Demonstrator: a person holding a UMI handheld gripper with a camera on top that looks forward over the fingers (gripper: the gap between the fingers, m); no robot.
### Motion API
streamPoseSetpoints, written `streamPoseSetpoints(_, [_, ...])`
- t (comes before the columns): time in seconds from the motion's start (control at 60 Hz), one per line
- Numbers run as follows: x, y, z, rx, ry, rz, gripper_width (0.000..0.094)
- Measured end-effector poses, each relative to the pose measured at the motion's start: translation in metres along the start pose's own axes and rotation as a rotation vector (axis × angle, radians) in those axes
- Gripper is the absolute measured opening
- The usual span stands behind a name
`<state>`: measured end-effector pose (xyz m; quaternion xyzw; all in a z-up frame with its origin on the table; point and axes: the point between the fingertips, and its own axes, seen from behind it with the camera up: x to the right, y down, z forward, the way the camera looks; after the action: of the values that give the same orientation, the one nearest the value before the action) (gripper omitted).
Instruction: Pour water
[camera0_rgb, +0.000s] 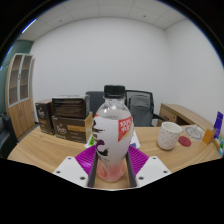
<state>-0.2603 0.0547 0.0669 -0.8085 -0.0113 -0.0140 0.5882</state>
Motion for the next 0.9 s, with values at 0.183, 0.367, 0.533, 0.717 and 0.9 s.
streamPoseSetpoints(0.183, [-0.002, 0.001, -0.002, -0.002, -0.019, 0.012, 0.0270])
streamPoseSetpoints(0.367, [-0.006, -0.025, -0.004, 0.012, -0.070, 0.108, 0.0261])
streamPoseSetpoints(0.533, [-0.004, -0.106, -0.008, 0.090, -0.231, 0.489, 0.0259])
streamPoseSetpoints(0.717, [0.007, -0.185, -0.006, 0.117, -0.478, 1.083, 0.0259])
streamPoseSetpoints(0.9, [0.061, -0.198, 0.026, 0.126, -0.616, 1.669, 0.0257])
